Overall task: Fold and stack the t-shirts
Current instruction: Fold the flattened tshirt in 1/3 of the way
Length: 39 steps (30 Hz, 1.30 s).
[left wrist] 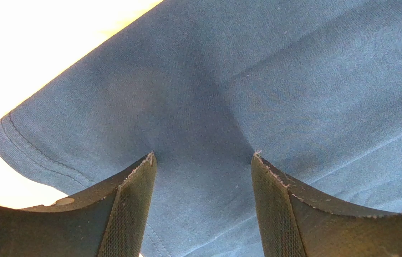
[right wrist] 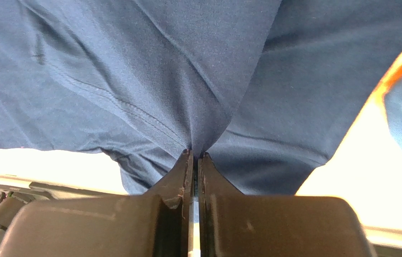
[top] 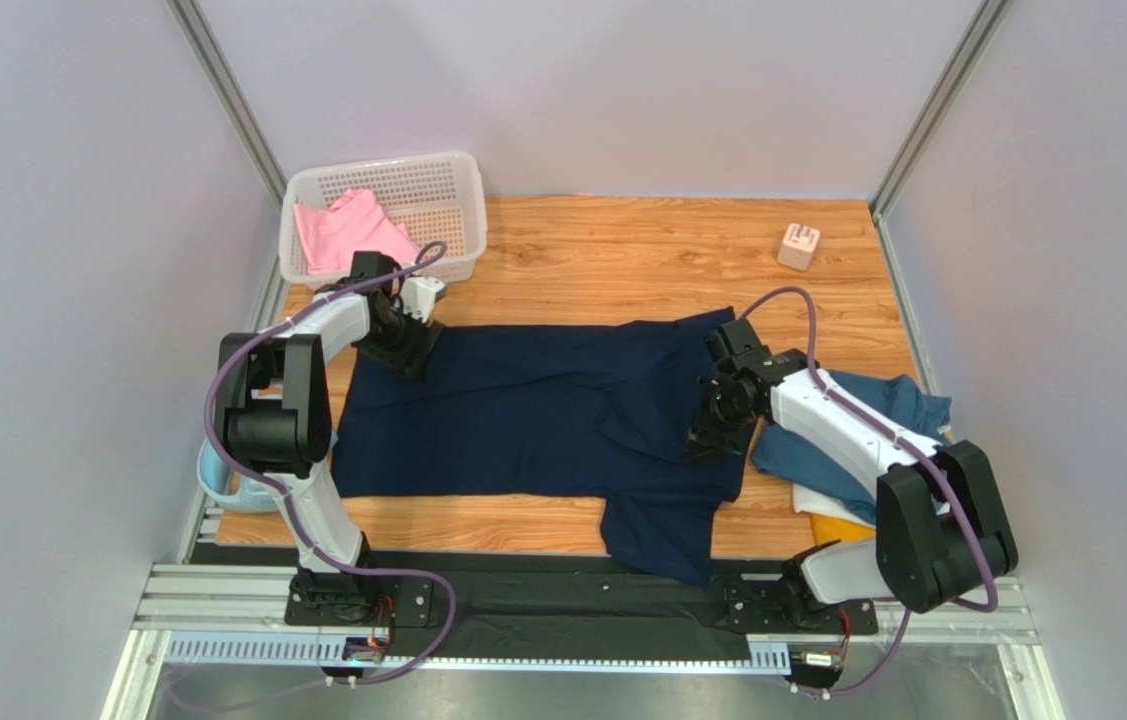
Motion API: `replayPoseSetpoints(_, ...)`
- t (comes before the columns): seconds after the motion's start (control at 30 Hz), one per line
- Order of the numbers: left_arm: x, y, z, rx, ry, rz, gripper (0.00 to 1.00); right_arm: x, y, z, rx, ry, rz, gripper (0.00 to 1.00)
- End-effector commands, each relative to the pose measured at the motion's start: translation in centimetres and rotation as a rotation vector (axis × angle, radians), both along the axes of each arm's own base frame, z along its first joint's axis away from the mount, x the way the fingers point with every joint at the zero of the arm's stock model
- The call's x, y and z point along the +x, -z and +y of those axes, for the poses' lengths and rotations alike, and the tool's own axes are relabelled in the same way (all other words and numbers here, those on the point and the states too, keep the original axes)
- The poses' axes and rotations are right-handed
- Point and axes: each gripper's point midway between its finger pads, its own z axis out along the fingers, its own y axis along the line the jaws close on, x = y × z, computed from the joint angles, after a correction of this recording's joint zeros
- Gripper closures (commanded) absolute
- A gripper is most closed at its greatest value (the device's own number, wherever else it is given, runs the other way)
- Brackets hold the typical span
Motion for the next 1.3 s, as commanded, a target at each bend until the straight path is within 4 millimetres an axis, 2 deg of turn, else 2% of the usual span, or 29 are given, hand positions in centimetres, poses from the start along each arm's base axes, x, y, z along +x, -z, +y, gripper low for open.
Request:
replayPoseSetpoints(0.0,-1.5,0.3,-0.8,-0.05,0.005,0.044,0.29,0.6,-2.7,-0.8,-0.015,-0.009,-0.062,0.99)
replayPoseSetpoints(0.27,-1.7,0.2,-0.9,-0.056,0.007,0.047,0.3,-0.4,-2.0,-1.5,-0.038,-0.017,-0.036,0.99)
replayPoseSetpoints(0.4,-1.8,0.4,-0.9,-0.056,0.011,0.049,0.3,0.1,-3.9,-2.8,-0.065,0.004,-0.078,0.98)
replayPoseSetpoints(0.43,-1.8,0.4,-0.9,-0.056,0.012,0.052,0.3,0.1,-4.3,-2.6,-0.051,-0.001,-0.084,0.97)
replayPoseSetpoints(0.6,-1.9,0.5,-1.0,-0.064,0.012,0.056,0.3,-0.4,-4.6,-3.3,-0.073,-0.004,-0.077,0.97)
replayPoseSetpoints(0.73,-2.1,0.7,-1.1,-0.067,0.012,0.061,0.3,-1.1,-3.7,-3.2,-0.06,-0.005,-0.05,0.97)
replayPoseSetpoints(0.97,-2.2,0.6,-1.1,-0.071,0.014,0.059,0.31,-3.6,-0.6,-3.9,-0.073,0.009,0.033,0.97)
replayPoseSetpoints(1.03,-2.2,0.5,-1.2,-0.075,0.014,0.057,0.31,-3.7,-0.7,-3.3,-0.044,-0.001,0.033,0.86)
replayPoseSetpoints(1.1,-2.2,0.4,-1.2,-0.076,0.016,0.055,0.31,-3.6,-0.9,-3.0,-0.034,0.002,0.041,0.63)
replayPoseSetpoints(1.17,-2.2,0.3,-1.2,-0.078,0.015,0.054,0.31,-3.0,-1.5,-2.7,-0.028,-0.008,0.035,0.54)
replayPoseSetpoints(1.2,-2.3,0.2,-1.2,-0.078,0.015,0.052,0.31,-1.6,-3.0,-2.5,-0.025,-0.014,-0.009,0.47)
replayPoseSetpoints(1.27,-2.3,0.1,-1.3,-0.079,0.016,0.051,0.31,0.3,-5.0,-2.2,-0.031,-0.035,-0.067,0.41)
